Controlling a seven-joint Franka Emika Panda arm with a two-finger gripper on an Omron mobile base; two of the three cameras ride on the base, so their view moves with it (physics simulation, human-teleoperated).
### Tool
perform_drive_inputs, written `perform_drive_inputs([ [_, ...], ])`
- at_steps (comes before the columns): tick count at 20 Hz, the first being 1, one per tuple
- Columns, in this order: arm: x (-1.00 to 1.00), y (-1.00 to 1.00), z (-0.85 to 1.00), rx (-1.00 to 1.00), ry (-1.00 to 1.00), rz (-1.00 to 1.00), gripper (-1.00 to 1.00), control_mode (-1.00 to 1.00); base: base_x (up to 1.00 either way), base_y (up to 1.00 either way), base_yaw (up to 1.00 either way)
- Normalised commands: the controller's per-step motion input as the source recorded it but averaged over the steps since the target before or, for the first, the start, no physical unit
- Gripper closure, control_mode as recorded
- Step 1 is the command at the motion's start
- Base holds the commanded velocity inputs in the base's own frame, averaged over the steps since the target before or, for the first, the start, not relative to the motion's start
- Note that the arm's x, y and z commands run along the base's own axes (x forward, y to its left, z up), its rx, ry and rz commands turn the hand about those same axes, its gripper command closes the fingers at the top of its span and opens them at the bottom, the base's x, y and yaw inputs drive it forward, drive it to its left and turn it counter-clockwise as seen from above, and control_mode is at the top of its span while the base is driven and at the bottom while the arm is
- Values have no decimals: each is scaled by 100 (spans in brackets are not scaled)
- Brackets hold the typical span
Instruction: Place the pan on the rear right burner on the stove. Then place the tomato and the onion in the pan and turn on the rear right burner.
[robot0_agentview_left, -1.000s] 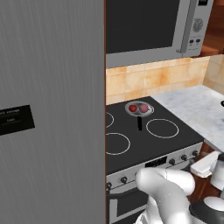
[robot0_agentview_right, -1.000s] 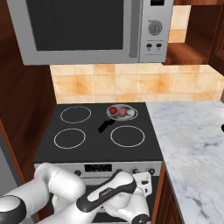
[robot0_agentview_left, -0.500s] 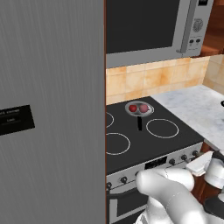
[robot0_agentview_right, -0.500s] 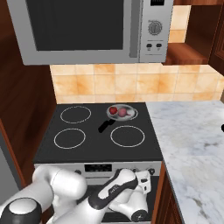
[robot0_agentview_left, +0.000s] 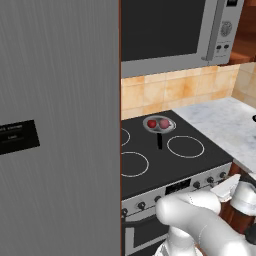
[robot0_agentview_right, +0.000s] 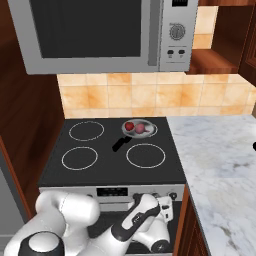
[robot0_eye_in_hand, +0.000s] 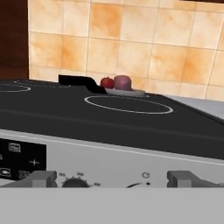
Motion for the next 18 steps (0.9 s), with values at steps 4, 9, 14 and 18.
perform_drive_inputs([
  [4, 18, -8, -12, 0, 0, 0, -100, -100, 0, 0, 0],
  [9, 16, -6, -18, 0, 0, 0, -100, -100, 0, 0, 0],
  [14, 16, -9, -18, 0, 0, 0, -100, -100, 0, 0, 0],
  [18, 12, -13, -16, 0, 0, 0, -100, -100, 0, 0, 0],
])
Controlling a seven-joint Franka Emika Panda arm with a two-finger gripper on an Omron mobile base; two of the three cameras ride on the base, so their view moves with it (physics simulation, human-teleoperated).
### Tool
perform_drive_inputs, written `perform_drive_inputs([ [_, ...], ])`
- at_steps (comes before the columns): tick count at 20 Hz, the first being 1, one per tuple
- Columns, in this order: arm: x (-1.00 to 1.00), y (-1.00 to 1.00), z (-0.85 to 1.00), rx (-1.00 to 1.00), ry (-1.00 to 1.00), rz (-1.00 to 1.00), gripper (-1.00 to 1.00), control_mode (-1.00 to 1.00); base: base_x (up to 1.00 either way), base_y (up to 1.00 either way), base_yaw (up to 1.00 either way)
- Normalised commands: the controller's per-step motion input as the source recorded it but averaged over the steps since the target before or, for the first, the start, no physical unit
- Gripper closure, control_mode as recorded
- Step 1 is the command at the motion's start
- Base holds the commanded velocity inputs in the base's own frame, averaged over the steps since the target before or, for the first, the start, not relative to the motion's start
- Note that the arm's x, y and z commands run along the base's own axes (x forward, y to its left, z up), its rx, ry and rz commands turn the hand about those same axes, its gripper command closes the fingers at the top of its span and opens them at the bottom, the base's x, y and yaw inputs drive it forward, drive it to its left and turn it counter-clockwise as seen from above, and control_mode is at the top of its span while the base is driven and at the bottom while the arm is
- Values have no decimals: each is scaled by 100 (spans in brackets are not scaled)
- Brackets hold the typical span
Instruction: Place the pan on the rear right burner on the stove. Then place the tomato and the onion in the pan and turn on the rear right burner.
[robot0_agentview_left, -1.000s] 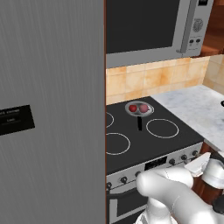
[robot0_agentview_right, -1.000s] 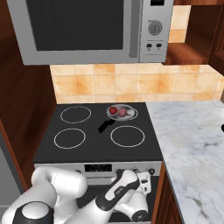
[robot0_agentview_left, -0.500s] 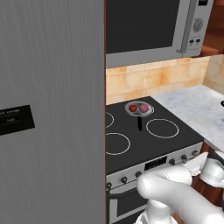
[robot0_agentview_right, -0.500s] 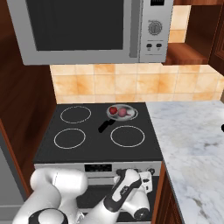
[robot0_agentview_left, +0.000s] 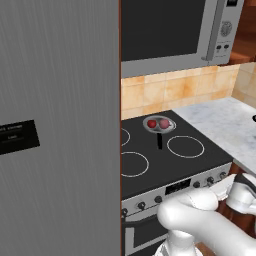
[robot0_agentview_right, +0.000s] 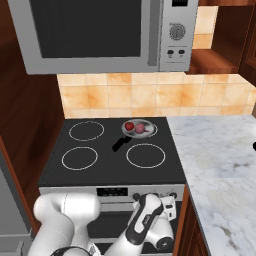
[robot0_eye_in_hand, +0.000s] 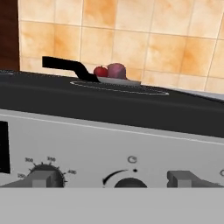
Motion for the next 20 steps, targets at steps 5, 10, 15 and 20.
perform_drive_inputs([
  [5, 15, -8, -17, 0, 0, 0, -100, -100, 0, 0, 0],
  [10, 16, -5, -17, 0, 0, 0, -100, -100, 0, 0, 0],
  [15, 15, -2, -21, 0, 0, 0, -100, -100, 0, 0, 0],
  [20, 16, -2, -22, 0, 0, 0, -100, -100, 0, 0, 0],
])
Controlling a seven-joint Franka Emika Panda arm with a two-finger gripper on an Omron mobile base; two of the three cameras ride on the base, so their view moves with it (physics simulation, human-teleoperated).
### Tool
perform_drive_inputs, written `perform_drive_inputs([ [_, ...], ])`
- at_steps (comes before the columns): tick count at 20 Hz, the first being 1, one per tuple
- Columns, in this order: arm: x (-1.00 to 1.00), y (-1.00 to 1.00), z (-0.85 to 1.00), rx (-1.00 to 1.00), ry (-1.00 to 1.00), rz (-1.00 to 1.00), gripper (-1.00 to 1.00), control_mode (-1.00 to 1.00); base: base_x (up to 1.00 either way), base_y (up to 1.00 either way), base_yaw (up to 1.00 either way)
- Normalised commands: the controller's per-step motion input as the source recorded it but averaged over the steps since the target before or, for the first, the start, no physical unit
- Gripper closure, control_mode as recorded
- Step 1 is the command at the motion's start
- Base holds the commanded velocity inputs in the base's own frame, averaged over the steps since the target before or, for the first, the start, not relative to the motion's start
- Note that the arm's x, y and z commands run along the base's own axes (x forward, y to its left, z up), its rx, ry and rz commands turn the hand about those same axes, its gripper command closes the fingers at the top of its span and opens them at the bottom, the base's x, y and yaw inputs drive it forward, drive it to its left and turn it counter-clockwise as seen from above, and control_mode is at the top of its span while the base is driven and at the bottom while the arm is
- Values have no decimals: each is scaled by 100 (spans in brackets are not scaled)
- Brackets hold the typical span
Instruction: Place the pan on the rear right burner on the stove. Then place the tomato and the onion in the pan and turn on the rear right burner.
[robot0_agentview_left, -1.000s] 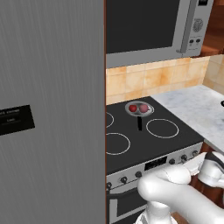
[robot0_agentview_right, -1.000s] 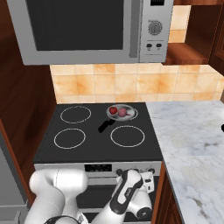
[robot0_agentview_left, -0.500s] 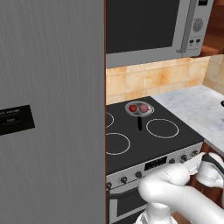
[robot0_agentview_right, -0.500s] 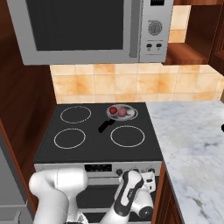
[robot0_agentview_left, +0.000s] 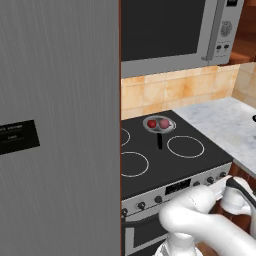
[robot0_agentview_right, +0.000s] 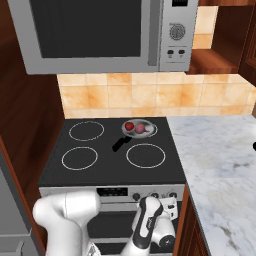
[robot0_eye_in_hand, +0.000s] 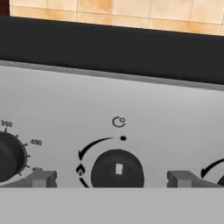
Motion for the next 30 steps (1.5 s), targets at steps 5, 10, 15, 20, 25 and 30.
perform_drive_inputs([
  [5, 24, 0, -9, 0, 0, 0, 100, -100, 0, 0, 0],
  [10, 18, 0, 0, 0, 0, 0, 100, -100, 0, 0, 0],
  [15, -2, 16, 0, -5, -13, 0, 100, -100, 0, 0, 0],
  [20, -8, 20, 1, -15, -22, 0, 100, -100, 0, 0, 0],
  [25, 2, 0, 10, -27, -24, 13, 100, -100, 0, 0, 0],
  [30, 22, 0, 16, -39, -19, 25, 100, -100, 0, 0, 0],
])
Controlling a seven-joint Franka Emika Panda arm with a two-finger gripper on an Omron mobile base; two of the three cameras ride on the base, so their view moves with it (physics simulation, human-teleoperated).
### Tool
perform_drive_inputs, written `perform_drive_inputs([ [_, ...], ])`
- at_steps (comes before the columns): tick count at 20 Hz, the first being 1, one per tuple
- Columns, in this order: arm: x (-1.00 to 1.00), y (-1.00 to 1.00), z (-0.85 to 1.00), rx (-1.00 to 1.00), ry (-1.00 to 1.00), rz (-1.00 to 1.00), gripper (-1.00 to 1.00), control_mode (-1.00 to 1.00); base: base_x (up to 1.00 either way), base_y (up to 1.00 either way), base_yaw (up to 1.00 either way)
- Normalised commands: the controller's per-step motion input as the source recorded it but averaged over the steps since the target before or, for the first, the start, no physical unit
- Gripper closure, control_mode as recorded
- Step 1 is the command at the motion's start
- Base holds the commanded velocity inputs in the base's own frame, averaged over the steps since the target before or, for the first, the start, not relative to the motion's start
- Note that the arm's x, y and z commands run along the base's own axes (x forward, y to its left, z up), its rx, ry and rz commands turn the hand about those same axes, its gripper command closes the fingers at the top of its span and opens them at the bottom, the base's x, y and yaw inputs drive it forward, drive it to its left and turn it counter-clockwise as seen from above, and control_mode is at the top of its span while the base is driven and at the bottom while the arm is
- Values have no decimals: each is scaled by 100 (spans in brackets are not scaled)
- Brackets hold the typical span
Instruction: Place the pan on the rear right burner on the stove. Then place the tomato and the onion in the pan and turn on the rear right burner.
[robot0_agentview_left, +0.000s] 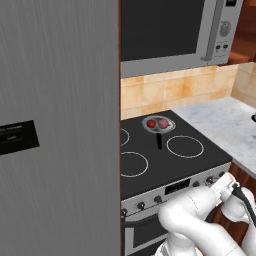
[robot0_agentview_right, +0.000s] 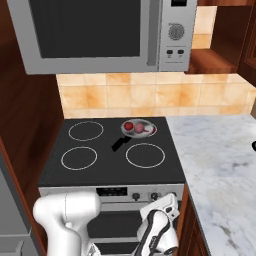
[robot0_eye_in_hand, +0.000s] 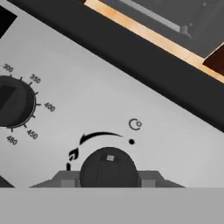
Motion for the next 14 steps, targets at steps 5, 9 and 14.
perform_drive_inputs([
  [5, 12, 0, 10, -48, -20, 28, 100, -100, 0, 0, 0],
  [9, 0, 3, 0, -48, -21, 25, 100, -100, 0, 0, 0],
  [14, 0, 9, 0, -53, -26, 24, 100, -100, 0, 0, 0],
])
